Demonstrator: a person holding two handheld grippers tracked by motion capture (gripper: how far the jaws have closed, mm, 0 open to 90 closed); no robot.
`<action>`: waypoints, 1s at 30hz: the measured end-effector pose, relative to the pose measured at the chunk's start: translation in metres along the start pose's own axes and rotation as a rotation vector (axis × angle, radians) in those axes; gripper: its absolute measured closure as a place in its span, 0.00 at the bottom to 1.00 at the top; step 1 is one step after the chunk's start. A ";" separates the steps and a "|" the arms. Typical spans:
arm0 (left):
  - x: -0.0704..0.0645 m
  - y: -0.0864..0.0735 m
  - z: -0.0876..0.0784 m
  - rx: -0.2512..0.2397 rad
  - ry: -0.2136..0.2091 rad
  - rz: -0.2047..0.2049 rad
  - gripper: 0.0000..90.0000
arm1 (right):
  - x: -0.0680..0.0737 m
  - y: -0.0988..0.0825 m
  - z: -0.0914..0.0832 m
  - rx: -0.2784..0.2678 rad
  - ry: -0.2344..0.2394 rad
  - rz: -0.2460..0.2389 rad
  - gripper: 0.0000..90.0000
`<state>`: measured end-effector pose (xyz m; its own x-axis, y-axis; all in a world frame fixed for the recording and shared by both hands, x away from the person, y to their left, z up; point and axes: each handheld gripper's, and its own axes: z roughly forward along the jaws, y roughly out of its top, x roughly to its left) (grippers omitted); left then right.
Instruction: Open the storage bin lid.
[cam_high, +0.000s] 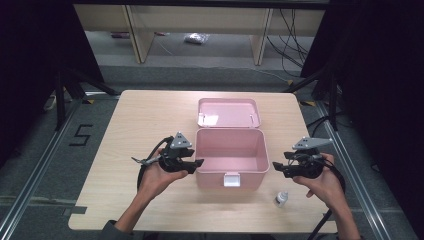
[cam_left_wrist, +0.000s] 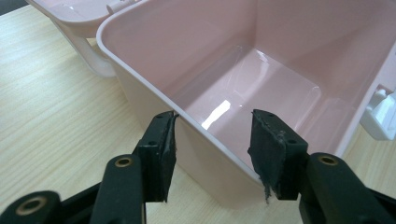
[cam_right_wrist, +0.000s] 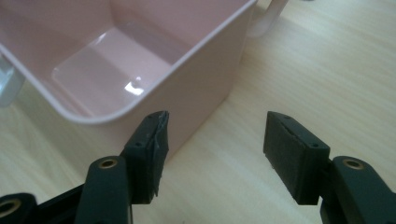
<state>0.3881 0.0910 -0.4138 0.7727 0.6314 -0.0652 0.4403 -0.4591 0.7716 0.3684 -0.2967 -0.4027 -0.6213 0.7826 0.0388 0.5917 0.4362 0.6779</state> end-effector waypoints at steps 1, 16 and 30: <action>0.000 0.000 0.000 0.000 0.000 0.000 0.56 | 0.000 -0.002 0.000 0.005 -0.001 -0.016 0.45; 0.000 0.000 0.000 0.005 -0.005 -0.002 0.56 | 0.016 -0.023 -0.011 0.124 0.028 -0.008 0.42; 0.000 0.001 0.001 0.014 0.005 -0.003 0.55 | 0.026 -0.031 -0.006 0.270 0.054 -0.028 0.37</action>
<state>0.3891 0.0902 -0.4131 0.7688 0.6363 -0.0643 0.4492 -0.4657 0.7625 0.3306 -0.2922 -0.4180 -0.6616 0.7469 0.0663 0.6848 0.5657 0.4593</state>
